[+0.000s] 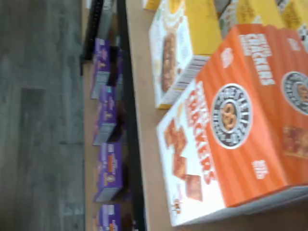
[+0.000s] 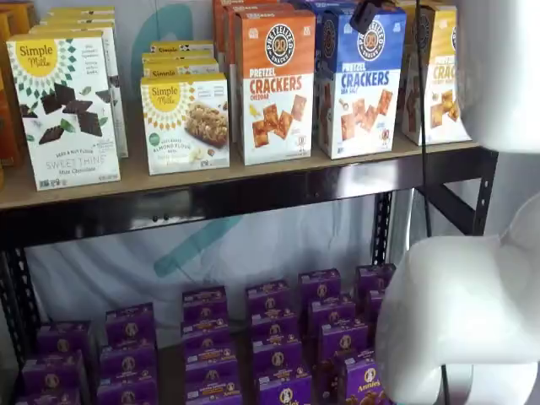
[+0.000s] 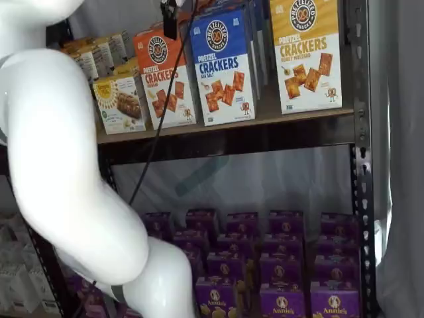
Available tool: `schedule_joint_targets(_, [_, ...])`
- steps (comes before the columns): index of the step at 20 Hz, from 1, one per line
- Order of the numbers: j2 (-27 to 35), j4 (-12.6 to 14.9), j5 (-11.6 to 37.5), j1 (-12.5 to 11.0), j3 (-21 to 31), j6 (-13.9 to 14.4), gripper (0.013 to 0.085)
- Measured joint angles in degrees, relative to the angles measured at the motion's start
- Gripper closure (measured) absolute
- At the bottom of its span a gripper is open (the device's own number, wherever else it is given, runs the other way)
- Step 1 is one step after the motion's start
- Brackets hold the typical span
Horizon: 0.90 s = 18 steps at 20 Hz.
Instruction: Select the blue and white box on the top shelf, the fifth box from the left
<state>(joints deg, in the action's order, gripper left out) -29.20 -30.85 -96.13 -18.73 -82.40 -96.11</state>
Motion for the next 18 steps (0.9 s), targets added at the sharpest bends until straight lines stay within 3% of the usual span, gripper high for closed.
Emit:
schedule_joint_targets(7, [2.20, 7.13, 7.47, 3.35, -1.58, -0.70, 0.0130])
schedule_joint_targets(14, [7.76, 12.68, 6.38, 5.25, -7.35, -1.08, 0.0130])
schedule_joint_targets(18, [9.59, 14.71, 7.79, 6.27, -7.82, -1.23, 0.0130])
